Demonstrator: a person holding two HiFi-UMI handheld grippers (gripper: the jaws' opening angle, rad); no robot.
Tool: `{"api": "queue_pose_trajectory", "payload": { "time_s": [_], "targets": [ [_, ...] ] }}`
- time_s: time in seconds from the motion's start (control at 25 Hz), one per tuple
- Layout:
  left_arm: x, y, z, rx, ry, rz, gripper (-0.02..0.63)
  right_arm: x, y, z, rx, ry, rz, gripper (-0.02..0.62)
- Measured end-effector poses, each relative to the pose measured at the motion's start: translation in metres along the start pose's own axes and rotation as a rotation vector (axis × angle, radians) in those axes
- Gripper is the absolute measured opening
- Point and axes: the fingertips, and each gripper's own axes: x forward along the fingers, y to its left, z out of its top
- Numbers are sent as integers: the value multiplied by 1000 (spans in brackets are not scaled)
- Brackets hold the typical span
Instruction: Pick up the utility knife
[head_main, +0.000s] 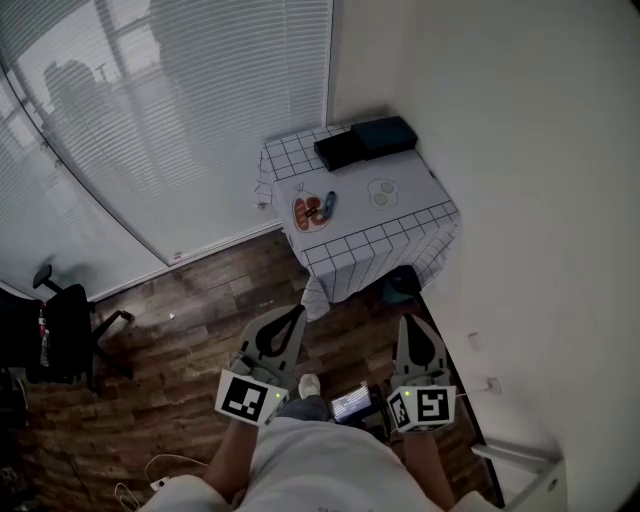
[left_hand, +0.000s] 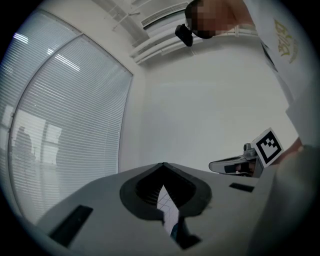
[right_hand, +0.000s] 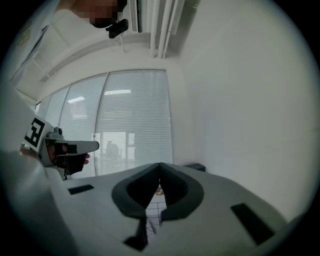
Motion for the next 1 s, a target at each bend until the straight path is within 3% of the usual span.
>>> {"api": "queue_pose_trajectory", "payload": {
  "time_s": [0.56, 1.0],
  "targets": [
    [51, 51, -4, -16, -7, 46, 6, 66, -12, -4, -2, 19, 17, 6],
    [123, 98, -16, -31, 18, 129, 6, 157, -38, -5, 16, 43, 125, 6]
  ]
}}
